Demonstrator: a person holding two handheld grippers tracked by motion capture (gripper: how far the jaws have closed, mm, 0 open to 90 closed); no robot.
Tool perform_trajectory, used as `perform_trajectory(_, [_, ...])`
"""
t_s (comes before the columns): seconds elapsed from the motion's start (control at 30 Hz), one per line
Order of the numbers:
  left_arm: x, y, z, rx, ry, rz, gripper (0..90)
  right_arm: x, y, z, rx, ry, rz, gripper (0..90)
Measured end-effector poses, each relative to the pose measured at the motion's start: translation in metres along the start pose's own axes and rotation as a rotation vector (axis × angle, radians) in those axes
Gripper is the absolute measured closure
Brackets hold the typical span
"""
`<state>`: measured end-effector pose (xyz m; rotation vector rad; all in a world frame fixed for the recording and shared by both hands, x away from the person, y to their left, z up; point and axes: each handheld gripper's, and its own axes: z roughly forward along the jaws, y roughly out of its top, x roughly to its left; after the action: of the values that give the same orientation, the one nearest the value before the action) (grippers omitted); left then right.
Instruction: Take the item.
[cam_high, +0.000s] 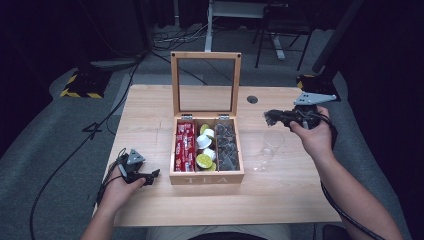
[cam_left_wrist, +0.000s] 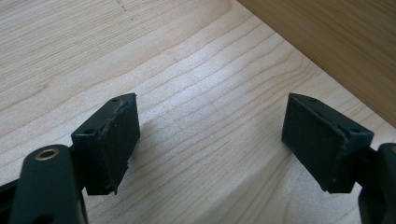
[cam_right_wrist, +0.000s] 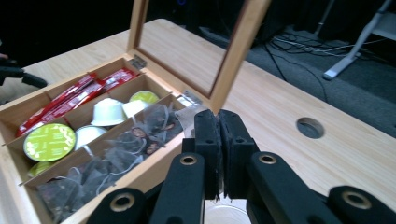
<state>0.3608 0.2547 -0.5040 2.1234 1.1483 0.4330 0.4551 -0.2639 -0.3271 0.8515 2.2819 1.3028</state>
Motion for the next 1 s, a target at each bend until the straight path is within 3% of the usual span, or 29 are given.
perform_trajectory(0.2, [0.000, 0.000, 0.000, -0.001, 0.000, -0.003, 19.6, -0.009, -0.006, -0.006, 0.005, -0.023, 0.024, 87.3])
perform_trajectory(0.5, [0.000, 0.000, 0.000, -0.001, 0.002, -0.002, 19.7, -0.015, -0.028, -0.003, 0.050, -0.034, 0.058, 87.3])
perform_trajectory(0.77, [0.000, 0.000, 0.000, 0.002, 0.002, -0.001, 19.6, -0.015, -0.052, 0.008, 0.096, -0.039, 0.068, 87.3])
perform_trajectory(1.0, [0.000, 0.001, 0.001, 0.003, 0.003, -0.004, 19.5, -0.013, -0.068, 0.017, 0.148, -0.051, 0.048, 87.3])
